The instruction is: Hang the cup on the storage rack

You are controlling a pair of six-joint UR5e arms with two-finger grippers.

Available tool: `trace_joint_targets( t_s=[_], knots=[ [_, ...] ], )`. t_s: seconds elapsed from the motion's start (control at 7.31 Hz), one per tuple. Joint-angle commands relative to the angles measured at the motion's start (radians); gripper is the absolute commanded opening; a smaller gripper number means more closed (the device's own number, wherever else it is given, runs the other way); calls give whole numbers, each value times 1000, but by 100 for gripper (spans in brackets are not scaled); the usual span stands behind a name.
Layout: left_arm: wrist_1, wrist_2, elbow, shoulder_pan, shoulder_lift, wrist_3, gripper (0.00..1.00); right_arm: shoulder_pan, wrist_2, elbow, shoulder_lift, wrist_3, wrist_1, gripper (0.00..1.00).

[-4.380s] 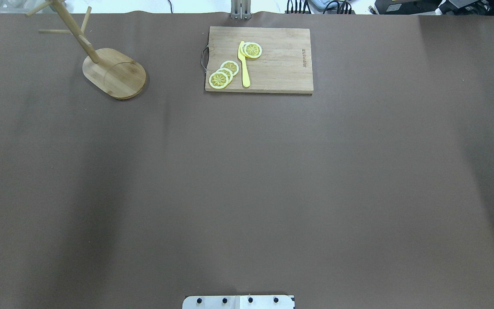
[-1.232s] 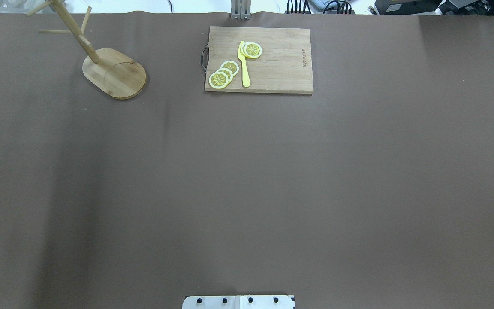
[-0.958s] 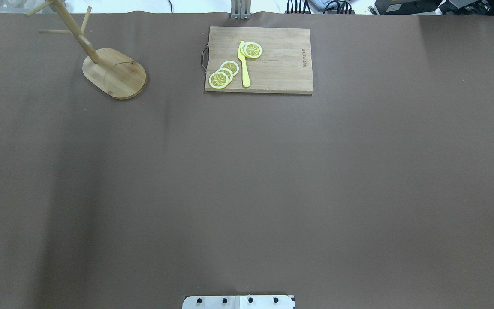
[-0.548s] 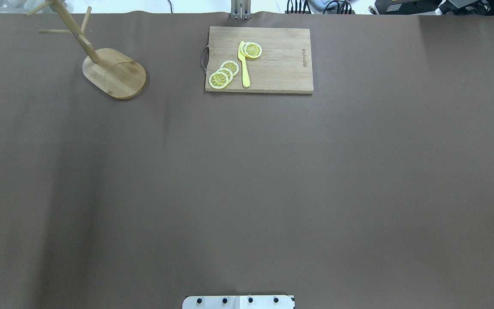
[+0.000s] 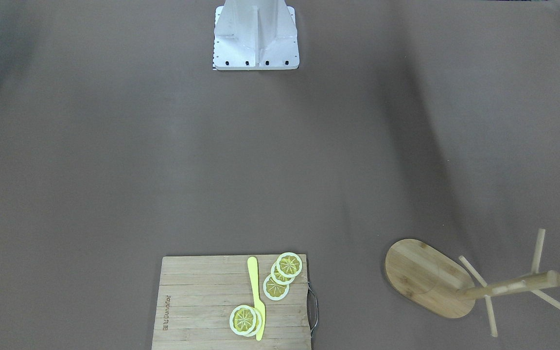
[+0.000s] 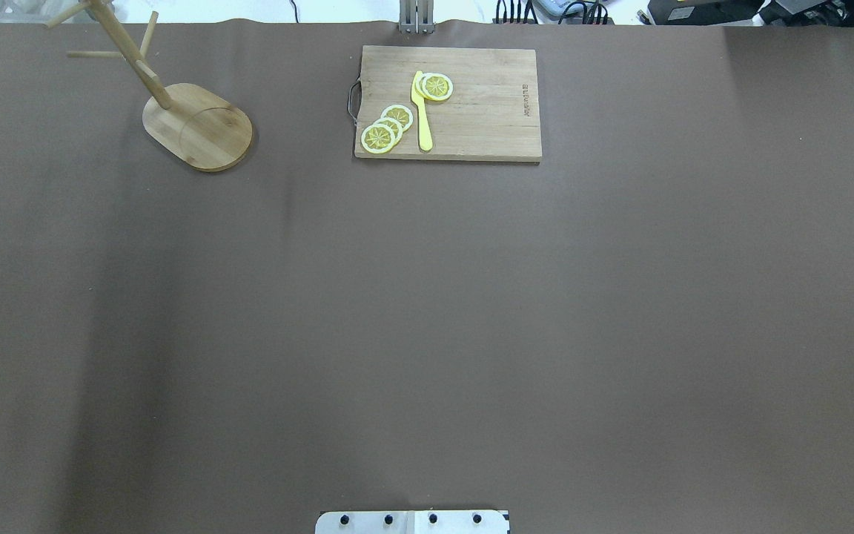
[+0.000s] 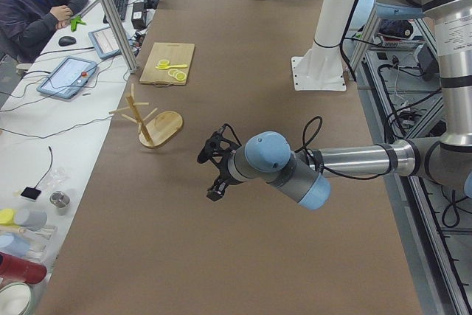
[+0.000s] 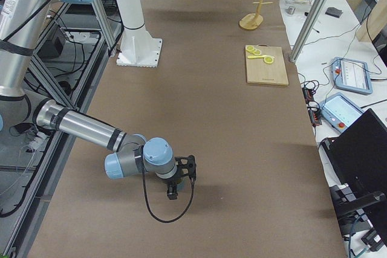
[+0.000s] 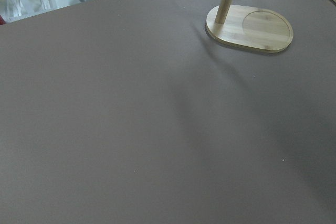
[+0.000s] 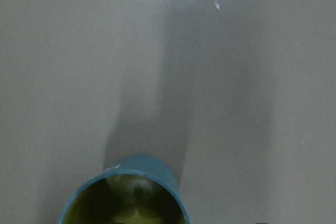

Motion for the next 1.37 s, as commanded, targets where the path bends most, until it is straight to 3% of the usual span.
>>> trace_joint_targets(
  t_s=[0.0,0.41,0.68,0.96,1.1,1.23],
  knots=[
    [0,0,0,0,0,-1,99,-6,-10,-7,1,9,-1,73],
    [0,2,-1,0,0,-1,99,-24,-10,-9,18,9,-1,69],
    [0,2,0,0,0,-1,99,-26,-8,-27,23,4,0,56],
    [0,3,0,0,-2,-1,99,-29,-2,-27,24,9,0,34],
    [0,3,0,0,0,-1,99,-29,1,-27,32,12,-1,6],
    [0,2,0,0,0,-1,99,-29,7,-26,49,22,-3,0]
  ],
)
